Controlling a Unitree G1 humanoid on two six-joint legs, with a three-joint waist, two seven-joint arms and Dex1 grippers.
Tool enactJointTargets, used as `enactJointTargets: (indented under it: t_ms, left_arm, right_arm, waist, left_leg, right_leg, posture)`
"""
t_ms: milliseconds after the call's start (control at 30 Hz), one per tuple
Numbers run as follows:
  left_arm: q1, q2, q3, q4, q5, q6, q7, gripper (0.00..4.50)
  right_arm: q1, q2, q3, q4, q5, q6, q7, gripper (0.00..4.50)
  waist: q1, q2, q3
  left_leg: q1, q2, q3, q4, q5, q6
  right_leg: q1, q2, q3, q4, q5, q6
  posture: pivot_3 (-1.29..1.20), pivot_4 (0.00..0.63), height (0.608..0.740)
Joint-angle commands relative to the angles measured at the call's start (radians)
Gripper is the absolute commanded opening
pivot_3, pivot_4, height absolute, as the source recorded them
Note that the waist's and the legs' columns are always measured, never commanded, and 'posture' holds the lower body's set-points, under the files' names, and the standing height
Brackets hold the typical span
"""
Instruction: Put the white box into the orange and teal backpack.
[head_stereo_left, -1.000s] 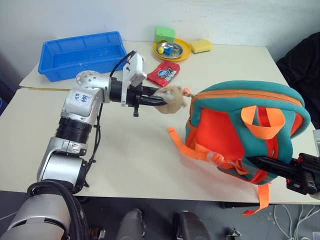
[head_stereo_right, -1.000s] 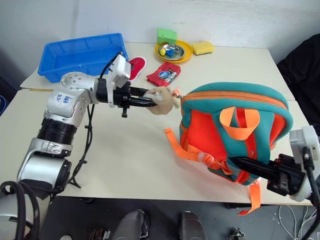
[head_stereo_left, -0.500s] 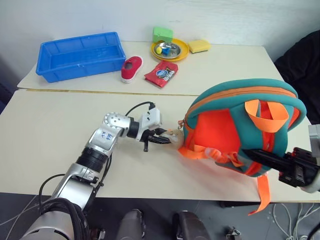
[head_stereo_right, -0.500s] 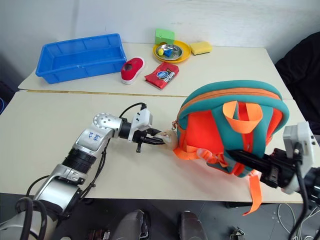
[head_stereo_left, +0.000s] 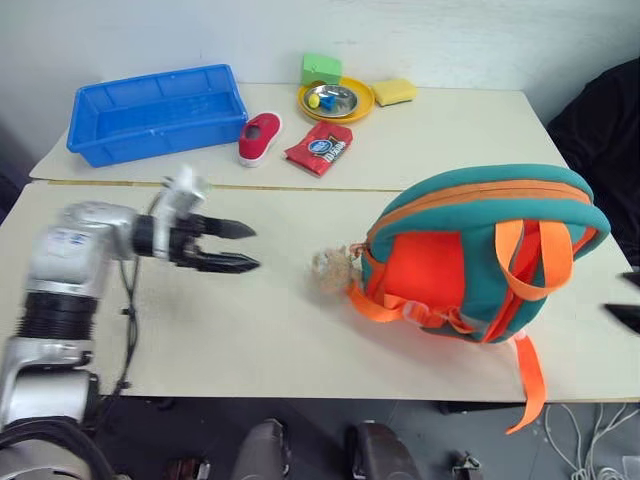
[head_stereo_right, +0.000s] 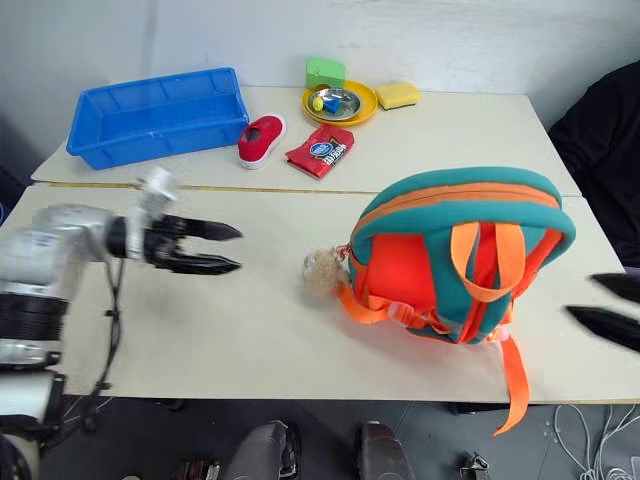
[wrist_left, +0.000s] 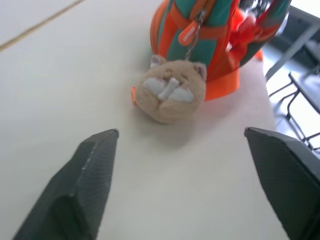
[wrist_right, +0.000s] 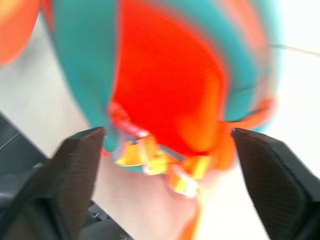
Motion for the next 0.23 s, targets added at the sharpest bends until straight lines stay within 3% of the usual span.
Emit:
enactJointTargets:
  t_ms: [33, 233]
  left_arm:
    - [-0.007, 0.067, 0.053, -0.017, -0.026, -0.020, -0.041, 4.50]
    - [-0.003, 0.005, 0.051, -0.009, 0.024, -0.128, 0.070, 4.50]
  right_arm:
    - [-0.010, -0.025, -0.083, 0.126, -0.075, -0.014, 0.088, 4.46]
    - [-0.118, 0.064, -0.001, 0.109, -0.131, -0.063, -0.011, 4.46]
  waist:
    - [0.005, 0.000, 0.000]
    - [0.012, 0.000, 0.000]
  left_leg:
    - [0.001, 0.000, 0.000, -0.001, 0.000, 0.000]
    - [0.000, -0.001, 0.000, 0.000, 0.000, 0.000]
  right_leg:
    - [0.001, 0.000, 0.000, -0.001, 0.000, 0.000]
    - [0.001, -0.001, 0.000, 0.000, 0.000, 0.000]
  posture:
    - [0.00, 0.150, 0.740]
    - [0.00, 0.150, 0.740]
